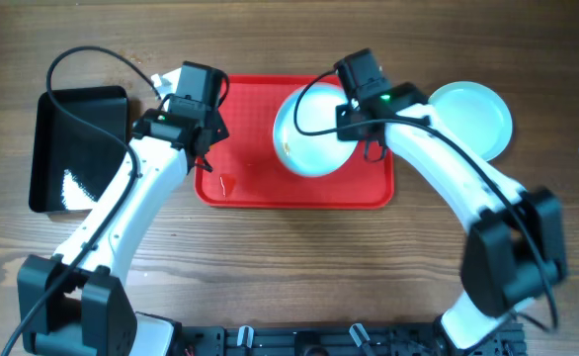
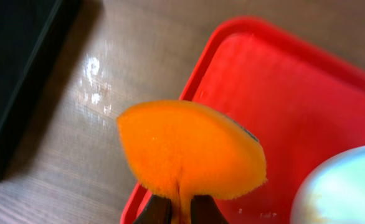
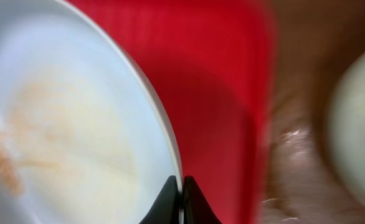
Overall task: Clean dirty plates on tray and stack at the side
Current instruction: 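Lift the last plate with the right gripper and carry it right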
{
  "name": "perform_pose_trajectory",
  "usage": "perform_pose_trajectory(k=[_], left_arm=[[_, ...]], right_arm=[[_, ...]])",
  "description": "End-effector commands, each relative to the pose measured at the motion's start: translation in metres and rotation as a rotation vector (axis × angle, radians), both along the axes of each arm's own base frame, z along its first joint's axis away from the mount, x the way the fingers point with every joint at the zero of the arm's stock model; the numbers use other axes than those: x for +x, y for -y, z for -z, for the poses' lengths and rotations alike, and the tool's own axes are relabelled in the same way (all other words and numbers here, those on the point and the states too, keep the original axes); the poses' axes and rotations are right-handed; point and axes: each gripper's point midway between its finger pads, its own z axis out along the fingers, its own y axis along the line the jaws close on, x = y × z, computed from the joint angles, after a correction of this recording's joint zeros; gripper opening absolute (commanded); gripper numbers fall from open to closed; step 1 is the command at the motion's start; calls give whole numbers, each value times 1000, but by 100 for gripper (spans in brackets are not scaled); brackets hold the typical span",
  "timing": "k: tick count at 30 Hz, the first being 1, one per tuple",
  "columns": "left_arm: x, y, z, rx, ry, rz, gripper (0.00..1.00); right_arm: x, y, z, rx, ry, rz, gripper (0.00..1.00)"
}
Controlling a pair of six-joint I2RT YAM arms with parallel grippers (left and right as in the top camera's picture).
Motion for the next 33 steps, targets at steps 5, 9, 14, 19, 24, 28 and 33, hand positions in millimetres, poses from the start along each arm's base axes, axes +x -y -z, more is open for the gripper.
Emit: perform_pose_trajectory(k=[5, 9, 14, 19, 24, 28, 33], left_arm=[[-9, 1, 24, -88, -108, -6, 4], [-9, 1, 24, -88, -109, -5, 4], [-10, 1, 25, -87, -113, -5, 4], [-11, 1, 25, -87, -118, -5, 4], [-16, 0, 27, -84, -140, -5, 4], [-16, 0, 27, -84, -139, -5, 4], [-16, 0, 27, -83, -140, -5, 4]], right_arm=[[19, 43, -129, -378, 385, -29, 4], [12, 34, -158, -580, 470, -50, 4], [-7, -5, -173, -698, 532, -139, 4], [-13, -17, -152, -793, 500, -192, 4], [-7, 2, -141, -874, 458, -144, 4], [-6, 2, -141, -874, 458, -143, 4], [-6, -2, -122, -738, 428, -142, 4]])
